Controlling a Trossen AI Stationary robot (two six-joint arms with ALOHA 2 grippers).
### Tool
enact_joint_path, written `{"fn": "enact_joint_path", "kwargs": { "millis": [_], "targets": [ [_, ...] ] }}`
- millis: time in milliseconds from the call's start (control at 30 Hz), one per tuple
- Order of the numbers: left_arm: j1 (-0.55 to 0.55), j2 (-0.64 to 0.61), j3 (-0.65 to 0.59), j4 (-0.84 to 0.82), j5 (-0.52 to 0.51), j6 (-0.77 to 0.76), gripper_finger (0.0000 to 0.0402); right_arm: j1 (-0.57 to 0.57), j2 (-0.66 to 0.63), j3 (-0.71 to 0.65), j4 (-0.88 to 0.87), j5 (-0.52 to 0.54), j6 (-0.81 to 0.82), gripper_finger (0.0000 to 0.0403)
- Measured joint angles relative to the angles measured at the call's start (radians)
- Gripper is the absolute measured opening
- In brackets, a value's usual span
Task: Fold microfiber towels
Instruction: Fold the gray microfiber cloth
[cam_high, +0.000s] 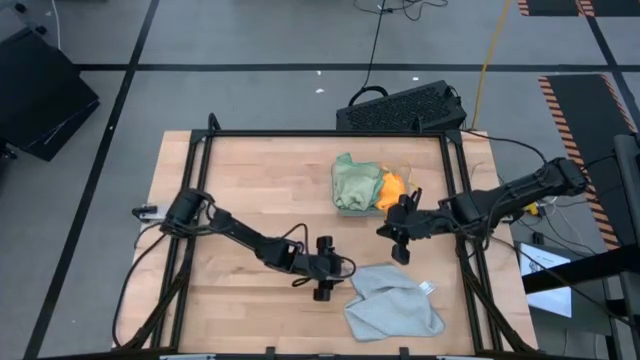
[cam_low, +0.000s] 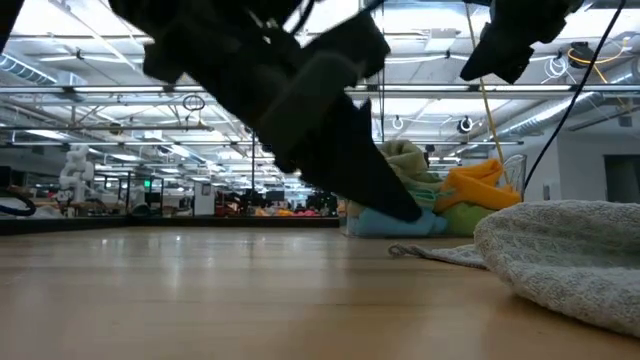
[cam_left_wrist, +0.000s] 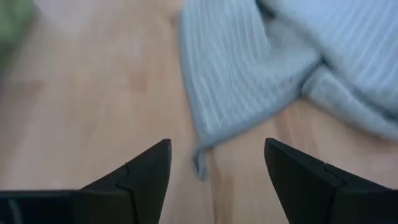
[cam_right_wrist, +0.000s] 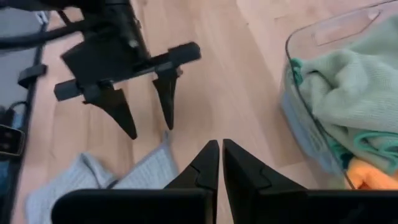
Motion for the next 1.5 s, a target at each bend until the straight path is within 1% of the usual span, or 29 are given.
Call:
{"fn": "enact_joint_path", "kwargs": {
  "millis": [133,267,333,400,500,533,567,667,733,833,967,1100,1200,1333,1367,1500],
  "targets": [
    [0.018,0.043,0.000,0.034,0.066,0.026,0.0237,0.044,0.000,-0.039,0.030,0.053,0.007,0.0016],
    [0.026,0.079,0.002,0.087,0.071,0.072,0.0189,0.067,0.000,-0.092,0.093,0.065,0.005,0.0016],
    [0.028,0.091,0.002,0.114,0.083,0.101,0.0157,0.072,-0.001,-0.131,0.149,0.068,0.005,0.0019],
    [0.026,0.092,0.002,0.119,0.084,0.142,0.0117,0.071,0.001,-0.168,0.202,0.067,0.002,0.0029],
    [0.023,0.083,0.002,0.110,0.079,0.189,0.0039,0.071,0.000,-0.224,0.266,0.069,0.003,0.0060],
    [0.024,0.071,0.002,0.086,0.064,0.199,0.0021,0.071,0.000,-0.242,0.275,0.077,0.004,0.0073],
    [0.027,0.060,0.000,0.072,0.041,0.202,0.0013,0.072,0.000,-0.257,0.285,0.093,0.012,0.0086],
    [0.029,0.004,-0.001,0.020,-0.043,0.218,0.0012,0.070,-0.001,-0.292,0.317,0.143,0.068,0.0123],
    [0.016,-0.049,0.000,-0.015,-0.080,0.250,0.0006,0.071,0.000,-0.312,0.370,0.139,0.070,0.0141],
    [-0.009,-0.127,0.000,-0.082,-0.115,0.304,0.0005,0.078,-0.001,-0.331,0.409,0.120,0.052,0.0154],
    [-0.047,-0.228,0.000,-0.135,-0.174,0.371,0.0003,0.078,-0.001,-0.332,0.412,0.077,0.037,0.0157],
    [-0.086,-0.310,0.000,-0.176,-0.250,0.405,0.0004,0.078,-0.002,-0.332,0.464,0.021,-0.046,0.0157],
    [-0.110,-0.366,0.000,-0.223,-0.300,0.421,0.0004,0.077,-0.002,-0.332,0.424,-0.003,-0.086,0.0158],
    [-0.126,-0.411,0.001,-0.301,-0.302,0.392,0.0004,0.077,-0.001,-0.332,0.386,-0.073,-0.103,0.0158],
    [-0.128,-0.414,0.001,-0.304,-0.306,0.385,0.0004,0.077,-0.001,-0.332,0.387,-0.075,-0.111,0.0158],
    [-0.149,-0.431,-0.001,-0.304,-0.392,0.409,0.0005,0.077,-0.001,-0.332,0.402,-0.073,-0.158,0.0158]
  ]
}}
